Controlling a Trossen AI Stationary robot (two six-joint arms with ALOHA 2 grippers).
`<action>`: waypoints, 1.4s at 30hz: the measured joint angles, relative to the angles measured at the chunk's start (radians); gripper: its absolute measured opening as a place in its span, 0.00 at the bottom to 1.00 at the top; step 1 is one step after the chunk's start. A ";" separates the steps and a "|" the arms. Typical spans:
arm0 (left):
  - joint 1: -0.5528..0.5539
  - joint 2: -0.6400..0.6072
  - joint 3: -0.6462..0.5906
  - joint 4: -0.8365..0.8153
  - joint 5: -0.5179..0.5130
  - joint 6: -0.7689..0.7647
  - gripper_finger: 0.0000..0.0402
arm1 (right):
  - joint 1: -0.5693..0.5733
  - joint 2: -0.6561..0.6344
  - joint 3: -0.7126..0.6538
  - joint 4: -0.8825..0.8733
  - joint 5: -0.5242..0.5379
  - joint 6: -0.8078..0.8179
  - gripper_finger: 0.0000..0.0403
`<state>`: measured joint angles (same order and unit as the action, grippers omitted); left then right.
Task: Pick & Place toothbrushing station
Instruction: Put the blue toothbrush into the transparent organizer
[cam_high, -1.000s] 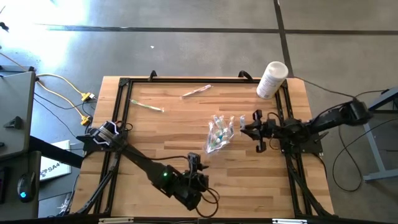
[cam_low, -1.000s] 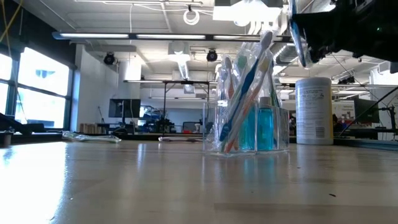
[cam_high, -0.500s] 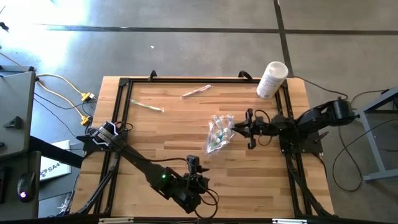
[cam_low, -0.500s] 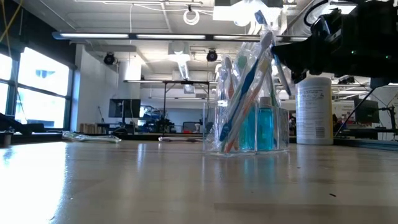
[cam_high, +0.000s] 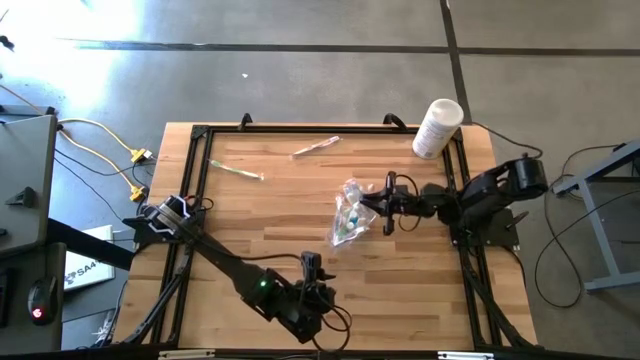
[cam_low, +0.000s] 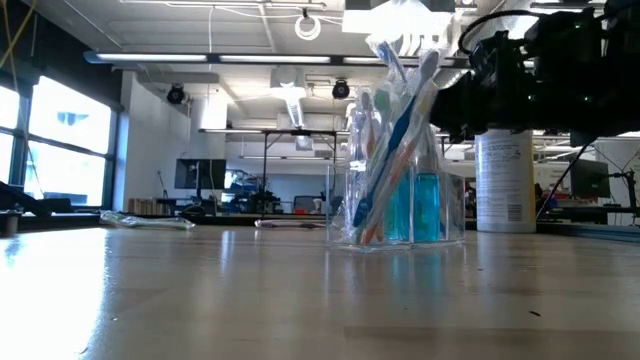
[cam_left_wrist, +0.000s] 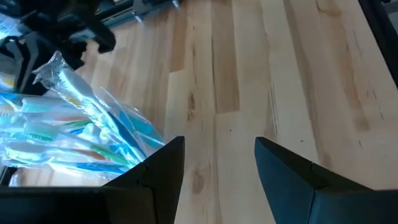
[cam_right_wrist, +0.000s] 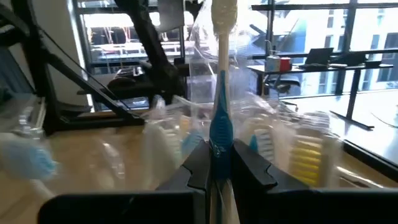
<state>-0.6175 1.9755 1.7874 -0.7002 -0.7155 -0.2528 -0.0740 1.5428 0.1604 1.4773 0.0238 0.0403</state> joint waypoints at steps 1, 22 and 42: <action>-0.001 0.000 0.000 0.000 0.001 0.000 0.46 | -0.010 0.003 0.000 0.000 -0.001 0.005 0.07; -0.005 0.000 0.000 -0.006 0.003 0.020 0.46 | 0.037 0.076 -0.110 -0.015 0.117 0.104 0.07; -0.005 0.000 0.000 -0.035 0.002 0.021 0.46 | 0.044 0.076 -0.111 -0.057 0.102 0.179 0.41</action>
<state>-0.6224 1.9759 1.7874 -0.7351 -0.7132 -0.2314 -0.0296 1.6192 0.0490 1.4200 0.1261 0.2192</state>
